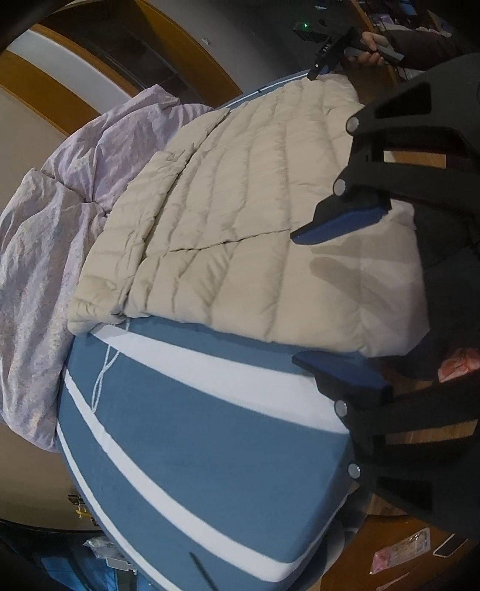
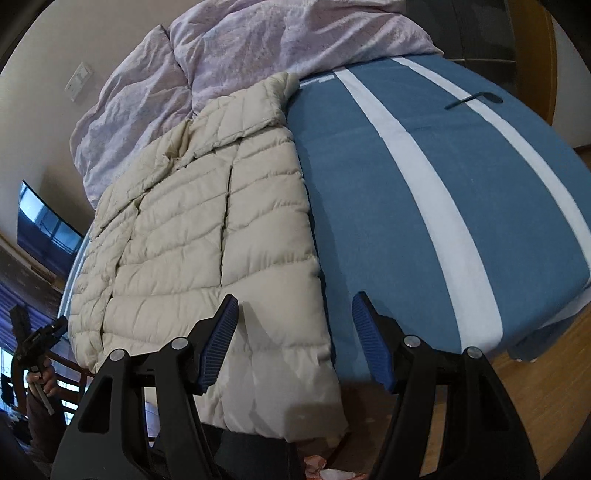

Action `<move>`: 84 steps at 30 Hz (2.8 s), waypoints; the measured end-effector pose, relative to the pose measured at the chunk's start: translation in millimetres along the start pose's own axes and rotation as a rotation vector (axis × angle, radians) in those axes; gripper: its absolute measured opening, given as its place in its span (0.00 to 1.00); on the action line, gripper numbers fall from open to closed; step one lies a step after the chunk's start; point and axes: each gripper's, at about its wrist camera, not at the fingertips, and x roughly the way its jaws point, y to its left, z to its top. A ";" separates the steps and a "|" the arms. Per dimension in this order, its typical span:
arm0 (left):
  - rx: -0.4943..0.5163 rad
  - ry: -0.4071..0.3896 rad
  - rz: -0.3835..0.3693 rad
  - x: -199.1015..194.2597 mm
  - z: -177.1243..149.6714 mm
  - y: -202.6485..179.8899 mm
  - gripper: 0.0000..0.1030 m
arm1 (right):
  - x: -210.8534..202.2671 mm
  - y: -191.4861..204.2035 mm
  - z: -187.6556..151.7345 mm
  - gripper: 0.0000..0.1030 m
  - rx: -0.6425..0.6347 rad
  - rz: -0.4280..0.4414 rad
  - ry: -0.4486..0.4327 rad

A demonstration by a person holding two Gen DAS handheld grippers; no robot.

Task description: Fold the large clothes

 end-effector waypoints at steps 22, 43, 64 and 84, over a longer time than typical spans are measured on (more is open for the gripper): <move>-0.005 -0.008 -0.084 -1.1 -24.5 -17.1 0.47 | 13.0 1.2 -21.6 0.34 0.045 0.284 0.035; 0.054 -0.112 -0.078 -36.7 21.0 -35.5 0.06 | -13.9 30.1 40.5 0.10 0.053 0.288 -0.127; 0.031 -0.216 0.091 43.0 210.9 -49.9 0.06 | 87.1 79.8 213.2 0.10 0.020 0.037 -0.297; -0.128 -0.161 0.091 160.7 320.2 -27.0 0.36 | 169.5 64.5 301.7 0.59 0.157 0.111 -0.314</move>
